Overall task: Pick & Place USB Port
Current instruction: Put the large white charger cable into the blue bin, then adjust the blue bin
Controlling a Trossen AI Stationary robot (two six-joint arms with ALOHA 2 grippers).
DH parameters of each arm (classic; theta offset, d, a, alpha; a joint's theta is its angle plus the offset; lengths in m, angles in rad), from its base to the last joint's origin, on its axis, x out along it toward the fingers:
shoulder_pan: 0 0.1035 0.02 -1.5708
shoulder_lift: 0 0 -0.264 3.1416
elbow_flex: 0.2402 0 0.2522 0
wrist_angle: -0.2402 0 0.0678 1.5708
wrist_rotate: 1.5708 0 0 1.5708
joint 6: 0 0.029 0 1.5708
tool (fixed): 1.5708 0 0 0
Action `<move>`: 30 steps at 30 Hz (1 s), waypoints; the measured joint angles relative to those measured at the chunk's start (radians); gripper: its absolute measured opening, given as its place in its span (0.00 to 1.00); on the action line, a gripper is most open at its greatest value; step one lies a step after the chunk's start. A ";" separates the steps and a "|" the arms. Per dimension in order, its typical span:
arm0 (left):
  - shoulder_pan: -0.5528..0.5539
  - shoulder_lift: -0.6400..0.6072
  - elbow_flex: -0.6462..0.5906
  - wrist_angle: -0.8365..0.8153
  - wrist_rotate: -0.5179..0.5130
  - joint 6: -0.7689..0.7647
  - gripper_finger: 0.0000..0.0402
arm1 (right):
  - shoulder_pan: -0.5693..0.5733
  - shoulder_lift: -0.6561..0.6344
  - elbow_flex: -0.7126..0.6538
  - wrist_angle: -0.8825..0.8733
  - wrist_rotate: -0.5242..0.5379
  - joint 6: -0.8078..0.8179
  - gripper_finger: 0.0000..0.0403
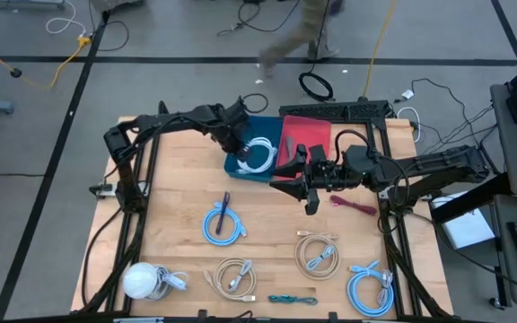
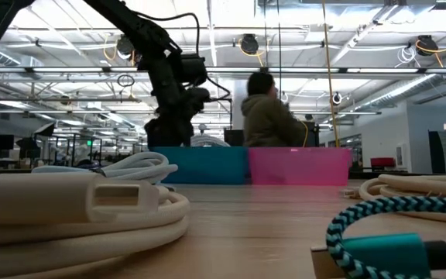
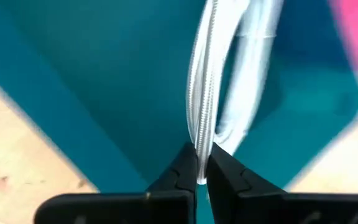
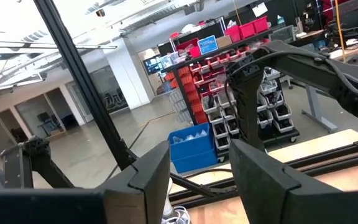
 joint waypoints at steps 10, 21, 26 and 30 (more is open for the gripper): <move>-0.040 0.004 0.008 -0.011 -0.273 0.037 0.34 | 0.000 0.000 0.000 -0.011 0.000 0.017 0.39; -0.085 -0.008 0.122 0.008 -0.429 0.170 0.39 | -0.002 0.036 -0.001 -0.012 0.000 0.025 0.39; -0.106 -0.070 0.189 0.091 -0.373 0.261 0.29 | -0.006 0.035 0.000 -0.059 0.056 0.027 0.39; -0.113 -0.147 0.216 0.086 -0.311 0.278 0.19 | -0.007 0.014 -0.001 -0.262 0.282 0.134 0.38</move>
